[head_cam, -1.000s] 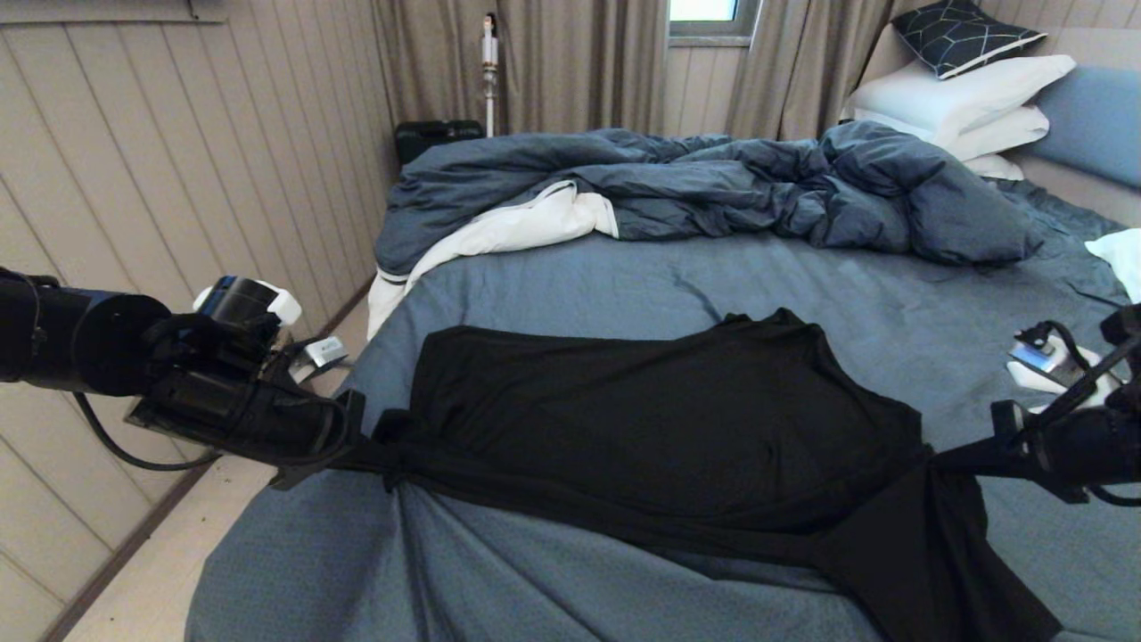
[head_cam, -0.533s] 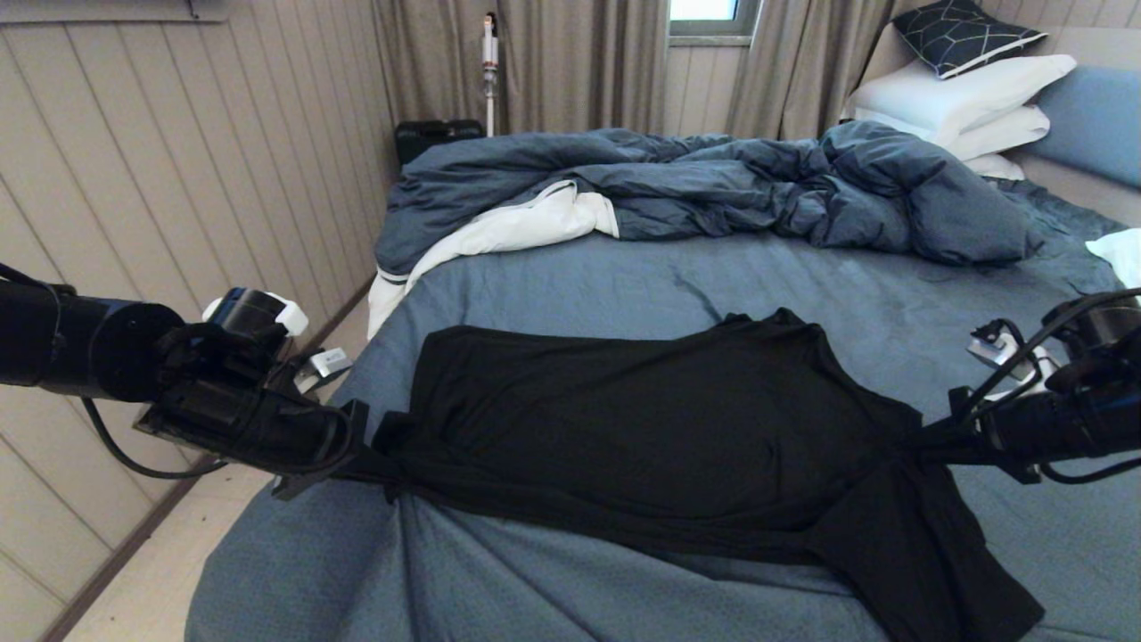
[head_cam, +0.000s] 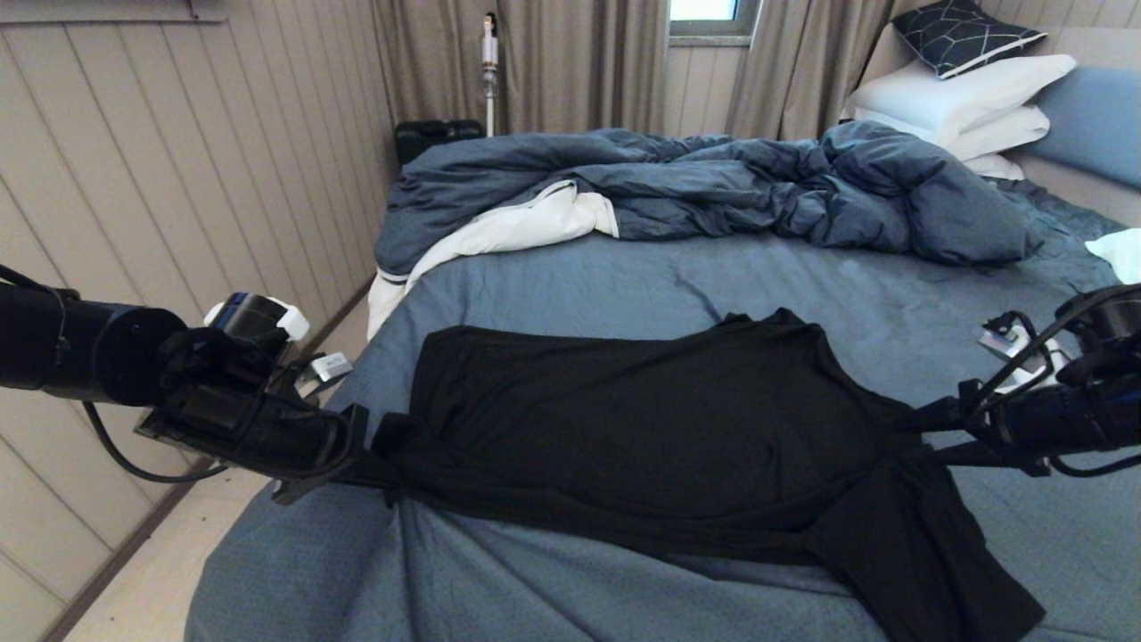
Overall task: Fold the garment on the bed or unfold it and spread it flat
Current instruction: Fold the black T-shirt
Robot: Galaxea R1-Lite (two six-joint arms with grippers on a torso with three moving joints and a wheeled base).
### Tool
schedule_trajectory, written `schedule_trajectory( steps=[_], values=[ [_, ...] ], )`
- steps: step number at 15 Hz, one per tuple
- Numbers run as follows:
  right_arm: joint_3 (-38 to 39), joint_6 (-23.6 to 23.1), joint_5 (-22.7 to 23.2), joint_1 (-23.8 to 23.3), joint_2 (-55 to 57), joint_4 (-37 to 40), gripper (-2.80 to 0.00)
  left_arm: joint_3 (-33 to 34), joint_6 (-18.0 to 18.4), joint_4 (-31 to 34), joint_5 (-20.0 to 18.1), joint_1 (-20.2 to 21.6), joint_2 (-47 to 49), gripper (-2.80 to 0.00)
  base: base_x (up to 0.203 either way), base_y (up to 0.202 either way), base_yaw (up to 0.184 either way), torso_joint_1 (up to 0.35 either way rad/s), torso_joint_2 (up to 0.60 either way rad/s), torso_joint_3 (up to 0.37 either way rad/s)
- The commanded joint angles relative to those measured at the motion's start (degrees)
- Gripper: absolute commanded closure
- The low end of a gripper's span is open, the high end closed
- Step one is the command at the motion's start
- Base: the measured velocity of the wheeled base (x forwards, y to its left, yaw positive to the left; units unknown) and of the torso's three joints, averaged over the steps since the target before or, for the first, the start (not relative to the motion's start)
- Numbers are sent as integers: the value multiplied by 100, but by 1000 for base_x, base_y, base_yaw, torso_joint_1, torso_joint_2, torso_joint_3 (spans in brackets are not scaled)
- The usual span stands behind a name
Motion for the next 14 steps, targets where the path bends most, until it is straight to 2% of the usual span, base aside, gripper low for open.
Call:
schedule_trajectory(
  steps=[1, 7, 8, 14],
  values=[
    [-19, -19, 16, -216, -81, 14, -280, -28, -18, 14, -19, 0, 20, 0, 0, 0, 0, 0, 0, 0],
    [117, -311, 59, -961, -341, 40, -280, -19, -26, 14, -3, 0, 20, 0, 0, 0, 0, 0, 0, 0],
    [193, -361, 59, -1019, -385, 40, -280, -13, -27, 14, -2, 0, -5, -280, 0, 0, 0, 0, 0, 0],
    [417, -430, 68, -1023, -572, 48, -280, 247, -20, 52, -15, 0, -623, -280, 0, 0, 0, 0, 0, 0]
  ],
)
